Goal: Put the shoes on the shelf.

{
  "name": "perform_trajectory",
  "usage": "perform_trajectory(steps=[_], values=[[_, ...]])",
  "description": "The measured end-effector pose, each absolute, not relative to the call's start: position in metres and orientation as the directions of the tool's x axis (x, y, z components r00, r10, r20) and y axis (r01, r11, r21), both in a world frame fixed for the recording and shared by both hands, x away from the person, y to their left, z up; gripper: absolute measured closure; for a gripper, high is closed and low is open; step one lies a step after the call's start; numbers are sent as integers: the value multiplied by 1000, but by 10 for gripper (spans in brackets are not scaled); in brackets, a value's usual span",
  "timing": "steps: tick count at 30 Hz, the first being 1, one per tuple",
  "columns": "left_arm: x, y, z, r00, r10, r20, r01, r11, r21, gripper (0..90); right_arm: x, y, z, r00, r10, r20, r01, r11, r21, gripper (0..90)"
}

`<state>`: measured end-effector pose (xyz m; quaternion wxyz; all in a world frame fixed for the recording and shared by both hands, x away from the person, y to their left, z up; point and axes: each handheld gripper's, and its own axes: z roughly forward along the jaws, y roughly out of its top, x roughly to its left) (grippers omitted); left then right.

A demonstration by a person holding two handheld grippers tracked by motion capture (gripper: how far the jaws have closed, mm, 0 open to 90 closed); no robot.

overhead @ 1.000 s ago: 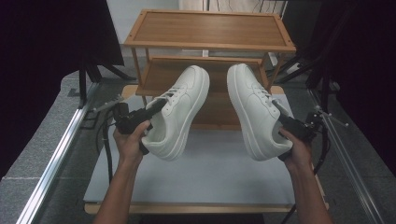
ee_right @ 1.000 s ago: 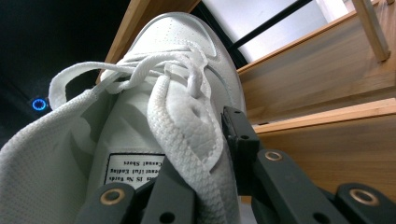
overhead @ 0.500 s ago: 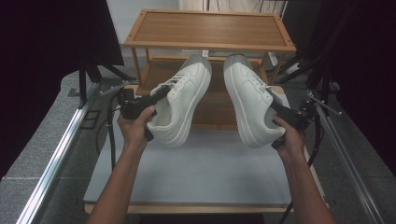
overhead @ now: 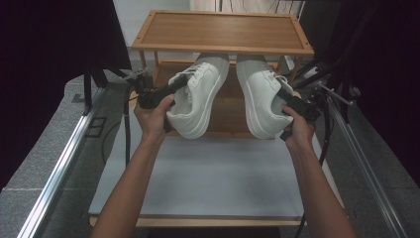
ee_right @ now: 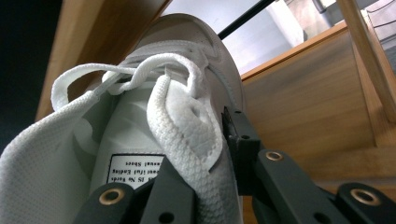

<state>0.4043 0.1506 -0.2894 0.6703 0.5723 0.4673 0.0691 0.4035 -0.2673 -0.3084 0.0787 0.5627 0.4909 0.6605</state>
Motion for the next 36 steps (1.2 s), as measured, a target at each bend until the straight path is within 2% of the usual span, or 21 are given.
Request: perform_trajectory(steps=[9,16,25,29,30,31,32,36], values=[[423,135,-293,497,656,-568,446,368,816,818,424,-247,-306,-304,679,669,456,-513,728,819],[442,125,-297,435,693,-574,455,382,805,816,439,-224,-300,-209,741,639,432,-516,740,808],[448,119,-305,368,753,-546,458,364,811,798,450,-218,-308,-193,739,645,434,-525,732,779],[452,114,-308,368,747,-554,459,372,807,769,452,-215,-306,-197,737,647,444,-521,729,709],[453,111,-308,363,741,-564,455,387,802,756,453,-211,-304,-204,739,642,438,-518,735,649],[453,111,-308,363,741,-564,455,387,802,737,453,-211,-304,-204,739,642,438,-518,735,649],[455,108,-309,363,725,-586,460,408,789,712,454,-208,-305,-216,733,645,432,-521,736,591],[459,108,-311,387,683,-620,476,428,768,624,457,-203,-302,-221,746,629,438,-500,747,513]])
